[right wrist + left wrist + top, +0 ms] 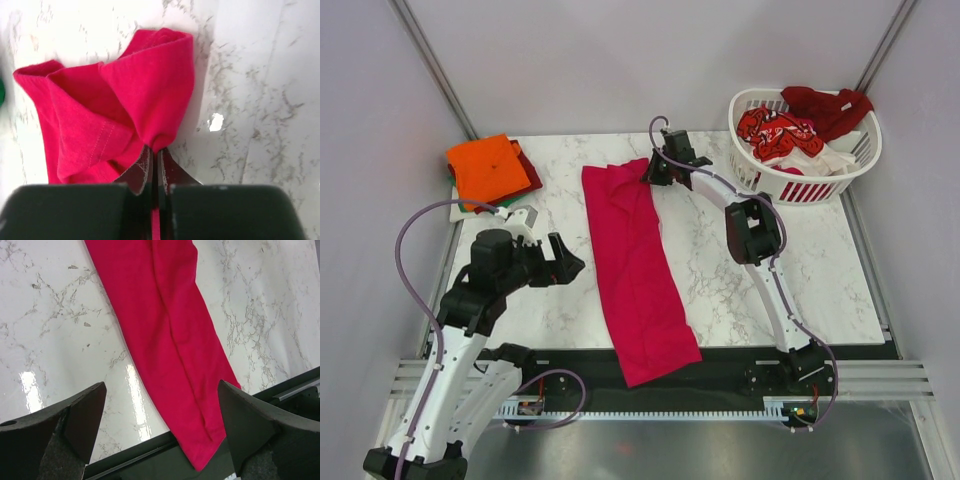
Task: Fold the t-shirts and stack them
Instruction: Fold the tshirt
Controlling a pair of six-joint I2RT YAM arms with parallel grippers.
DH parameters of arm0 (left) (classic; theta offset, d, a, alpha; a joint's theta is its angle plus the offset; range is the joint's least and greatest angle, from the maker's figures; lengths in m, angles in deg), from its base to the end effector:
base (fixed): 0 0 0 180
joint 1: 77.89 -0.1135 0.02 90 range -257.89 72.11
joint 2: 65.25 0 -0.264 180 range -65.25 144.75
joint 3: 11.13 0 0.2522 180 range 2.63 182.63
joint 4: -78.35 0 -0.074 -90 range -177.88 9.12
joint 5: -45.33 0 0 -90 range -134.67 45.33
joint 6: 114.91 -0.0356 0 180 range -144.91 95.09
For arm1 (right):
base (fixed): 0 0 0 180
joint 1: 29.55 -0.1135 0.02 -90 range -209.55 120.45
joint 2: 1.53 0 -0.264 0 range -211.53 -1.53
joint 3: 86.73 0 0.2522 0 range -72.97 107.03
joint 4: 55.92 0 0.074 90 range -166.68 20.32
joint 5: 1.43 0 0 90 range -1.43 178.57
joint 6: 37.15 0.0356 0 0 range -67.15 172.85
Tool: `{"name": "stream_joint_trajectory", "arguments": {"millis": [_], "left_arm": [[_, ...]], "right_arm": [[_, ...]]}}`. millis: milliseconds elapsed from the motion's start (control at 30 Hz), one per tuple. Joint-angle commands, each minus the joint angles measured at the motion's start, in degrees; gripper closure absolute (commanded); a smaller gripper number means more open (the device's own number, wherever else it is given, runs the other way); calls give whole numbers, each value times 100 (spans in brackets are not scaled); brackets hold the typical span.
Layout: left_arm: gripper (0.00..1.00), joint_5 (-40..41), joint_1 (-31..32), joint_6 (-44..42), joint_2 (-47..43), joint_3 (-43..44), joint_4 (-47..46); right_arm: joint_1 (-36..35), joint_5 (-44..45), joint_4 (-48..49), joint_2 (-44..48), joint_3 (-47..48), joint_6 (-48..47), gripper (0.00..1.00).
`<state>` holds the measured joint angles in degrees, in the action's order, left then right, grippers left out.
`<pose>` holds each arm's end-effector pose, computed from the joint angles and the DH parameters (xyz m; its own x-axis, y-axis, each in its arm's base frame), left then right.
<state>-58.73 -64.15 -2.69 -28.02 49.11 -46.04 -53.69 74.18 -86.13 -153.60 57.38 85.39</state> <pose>0.1275 -0.0401 0.3133 -0.6468 -0.2195 -0.7304 0.1994 0.8757 -0.4398 0.5332 0.2487 0.1352 -0.7844 0.2194 -0.5802 -0.1809 0.8137 0.5524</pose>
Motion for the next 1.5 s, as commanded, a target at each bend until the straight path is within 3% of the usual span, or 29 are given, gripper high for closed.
{"name": "stream_joint_trajectory", "arguments": {"millis": [0, 100, 300, 500, 533, 567, 600, 700, 800, 867, 967, 1133, 1267, 1467], "left_arm": [[0, -97, -3, 160, -164, -25, -291], [0, -35, -3, 160, -216, -34, -300], [0, 9, -3, 134, -208, -51, -335], [0, 44, -3, 151, -199, -51, -335], [0, 53, 6, 143, -190, -51, -344], [0, 62, -3, 151, -190, -60, -335], [0, 70, -3, 151, -155, -60, -335], [0, 44, -3, 151, -146, -51, -335], [0, 149, -3, 151, -146, -60, -344], [0, 272, -3, 177, -68, -86, -335], [1, 282, 6, 221, 221, -86, -326], [7, 290, 146, 755, 819, -139, -335], [11, 457, 768, 1407, 1312, -472, -536], [14, 589, 1658, 2277, 1401, -1211, -1152]], "right_arm": [[23, 799, 116, -140, -112, 253, 100], [190, 1595, 491, 274, -553, 420, 100], [357, 1808, 266, -235, 726, 218, 100], [472, 2344, 265, -358, 563, 149, 97], [472, 2379, 274, -385, 571, 122, 92], [480, 2258, 317, -394, 580, 69, 82], [489, 2126, 431, -411, 632, 17, 45], [481, 1625, 528, -420, 834, -264, 12], [489, 1536, 537, -43, 669, -528, 2], [489, 1571, 520, 475, 432, -721, 2], [481, 1720, 345, 1397, -297, -801, 2], [349, 1590, 300, 3424, -2546, -748, 2], [-90, 1554, -51, 4728, -4206, -670, 2], [-810, 1187, 27, 6715, -7543, 112, 4]]}}
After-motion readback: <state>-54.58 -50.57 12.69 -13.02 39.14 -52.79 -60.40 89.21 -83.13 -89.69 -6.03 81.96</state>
